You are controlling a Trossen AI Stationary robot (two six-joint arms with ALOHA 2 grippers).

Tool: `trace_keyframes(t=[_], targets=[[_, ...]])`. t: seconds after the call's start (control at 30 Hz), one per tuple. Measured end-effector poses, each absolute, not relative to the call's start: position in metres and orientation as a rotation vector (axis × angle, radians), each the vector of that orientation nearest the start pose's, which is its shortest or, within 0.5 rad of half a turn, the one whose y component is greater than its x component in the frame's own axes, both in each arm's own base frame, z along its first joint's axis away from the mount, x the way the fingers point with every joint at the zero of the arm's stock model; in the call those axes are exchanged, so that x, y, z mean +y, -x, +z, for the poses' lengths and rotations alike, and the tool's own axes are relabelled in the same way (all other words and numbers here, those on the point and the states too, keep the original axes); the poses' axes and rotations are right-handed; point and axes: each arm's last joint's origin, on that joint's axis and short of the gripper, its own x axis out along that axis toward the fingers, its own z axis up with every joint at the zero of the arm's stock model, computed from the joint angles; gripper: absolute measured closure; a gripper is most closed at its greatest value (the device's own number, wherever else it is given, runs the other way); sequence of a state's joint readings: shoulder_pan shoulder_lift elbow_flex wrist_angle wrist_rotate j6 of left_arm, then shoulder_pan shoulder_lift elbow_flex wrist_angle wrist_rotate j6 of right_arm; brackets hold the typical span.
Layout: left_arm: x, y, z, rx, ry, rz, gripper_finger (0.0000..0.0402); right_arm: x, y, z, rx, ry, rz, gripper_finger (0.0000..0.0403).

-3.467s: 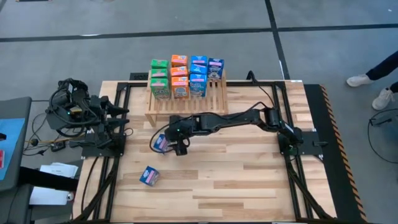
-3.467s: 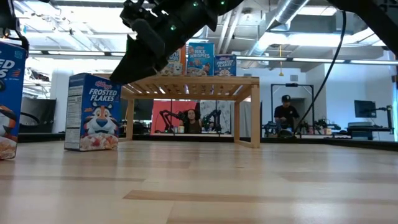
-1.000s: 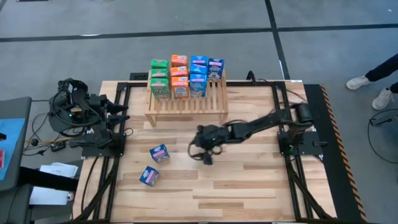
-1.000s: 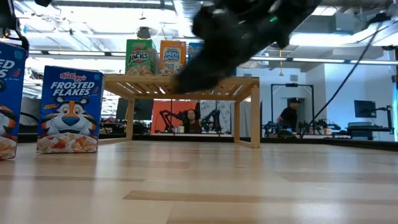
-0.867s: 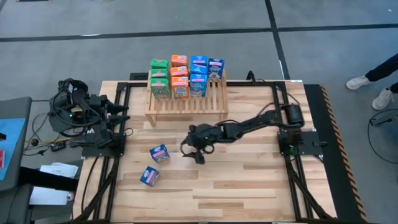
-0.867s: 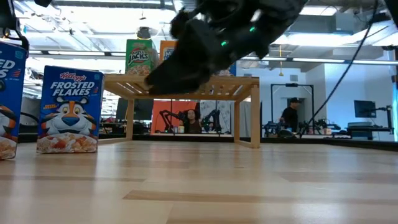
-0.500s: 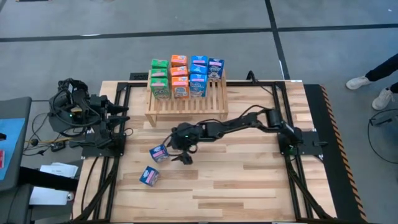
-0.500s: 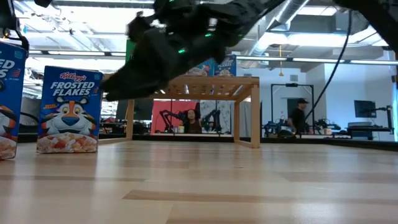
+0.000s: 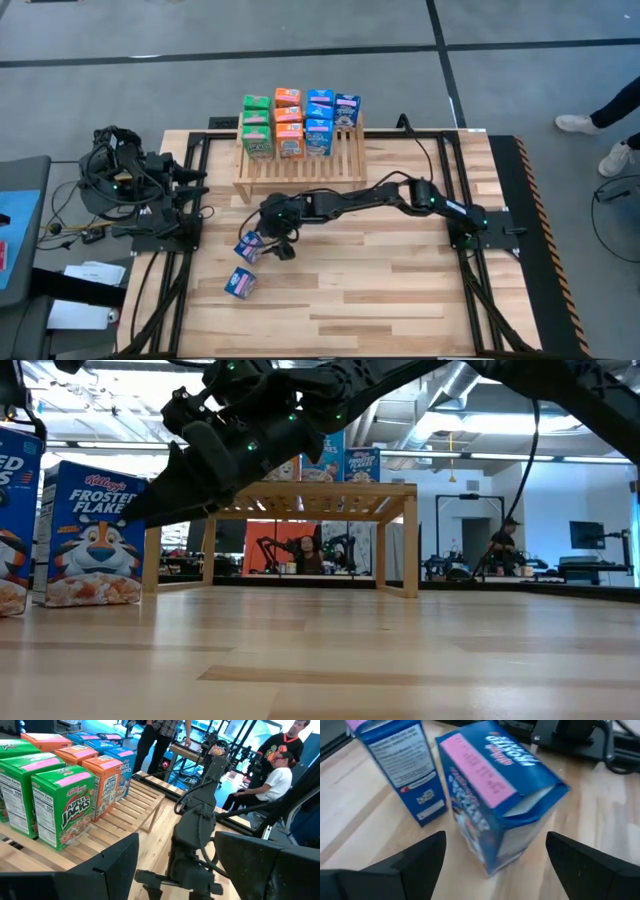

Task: Stack cereal on shelf
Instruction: Put the top blue cereal box on the shelf aligned with the other blue cereal box

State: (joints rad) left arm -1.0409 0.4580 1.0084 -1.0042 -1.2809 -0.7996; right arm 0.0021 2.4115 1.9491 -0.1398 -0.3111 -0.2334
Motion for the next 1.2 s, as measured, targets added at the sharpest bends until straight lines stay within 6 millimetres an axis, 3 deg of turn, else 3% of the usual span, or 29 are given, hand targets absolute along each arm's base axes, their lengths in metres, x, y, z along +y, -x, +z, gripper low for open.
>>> trace_keyframes(t=[0.4,0.63,0.8,1.0,1.2], targets=[[-0.01,-0.038,0.365,0.073,0.378,0.297,0.0152,0.011,-0.547,0.187,0.407,0.384,0.478,0.0037],[-0.009,-0.038,0.365,0.059,0.367,0.321,0.0152,0.006,-0.548,0.187,0.399,0.383,0.481,0.0051],[-0.008,-0.038,0.364,0.05,0.366,0.34,0.0152,0.007,-0.551,0.17,0.407,0.375,0.5,0.007],[-0.008,-0.037,0.364,0.042,0.382,0.348,0.0152,0.012,-0.551,0.174,0.395,0.378,0.512,0.0086],[-0.008,-0.037,0.364,0.043,0.375,0.351,0.0152,0.015,-0.55,0.172,0.404,0.374,0.523,0.0132]])
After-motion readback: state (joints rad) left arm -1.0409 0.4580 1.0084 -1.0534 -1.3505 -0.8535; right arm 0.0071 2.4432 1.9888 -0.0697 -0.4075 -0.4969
